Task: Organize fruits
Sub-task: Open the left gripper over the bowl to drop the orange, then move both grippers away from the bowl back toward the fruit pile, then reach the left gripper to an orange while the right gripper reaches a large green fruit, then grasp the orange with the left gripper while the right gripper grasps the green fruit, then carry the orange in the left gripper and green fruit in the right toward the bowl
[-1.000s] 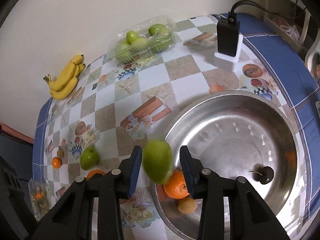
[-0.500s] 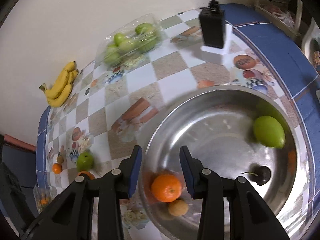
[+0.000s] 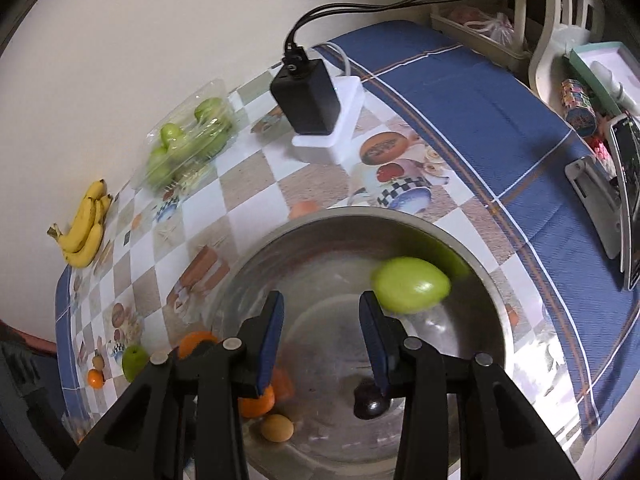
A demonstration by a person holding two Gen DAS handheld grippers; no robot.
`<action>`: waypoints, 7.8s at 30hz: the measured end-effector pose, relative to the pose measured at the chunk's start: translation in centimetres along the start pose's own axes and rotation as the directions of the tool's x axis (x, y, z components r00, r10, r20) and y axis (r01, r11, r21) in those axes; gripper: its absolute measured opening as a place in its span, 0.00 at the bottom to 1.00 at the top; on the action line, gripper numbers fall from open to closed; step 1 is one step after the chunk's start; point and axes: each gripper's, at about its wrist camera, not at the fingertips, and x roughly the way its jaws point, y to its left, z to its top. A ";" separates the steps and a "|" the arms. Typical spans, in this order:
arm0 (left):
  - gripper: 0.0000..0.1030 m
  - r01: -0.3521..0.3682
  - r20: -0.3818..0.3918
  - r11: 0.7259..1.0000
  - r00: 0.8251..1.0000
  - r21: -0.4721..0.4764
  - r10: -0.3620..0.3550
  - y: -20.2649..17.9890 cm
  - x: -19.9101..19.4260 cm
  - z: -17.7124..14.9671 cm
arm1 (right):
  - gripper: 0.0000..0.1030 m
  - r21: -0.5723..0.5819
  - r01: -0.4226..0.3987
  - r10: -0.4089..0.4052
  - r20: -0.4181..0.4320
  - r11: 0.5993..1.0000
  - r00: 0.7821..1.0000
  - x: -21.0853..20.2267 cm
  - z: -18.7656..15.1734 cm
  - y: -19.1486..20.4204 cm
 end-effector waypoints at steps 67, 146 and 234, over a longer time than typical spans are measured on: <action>1.00 -0.302 -0.082 0.868 0.952 -0.394 0.294 15.3 -3.6 -2.1 | 0.96 -0.247 0.065 -0.086 -0.073 0.967 0.994 4.2 -3.8 5.6; 0.78 -0.291 -0.062 0.855 0.954 -0.429 0.293 34.9 -7.6 -0.4 | 0.89 -0.485 -0.162 0.060 -0.220 0.859 0.974 10.1 -10.6 24.3; 0.38 -0.245 0.099 0.968 0.964 -0.045 0.249 10.5 -8.9 2.4 | 0.50 -0.188 0.028 -0.035 -0.032 0.982 0.999 1.1 -0.9 6.6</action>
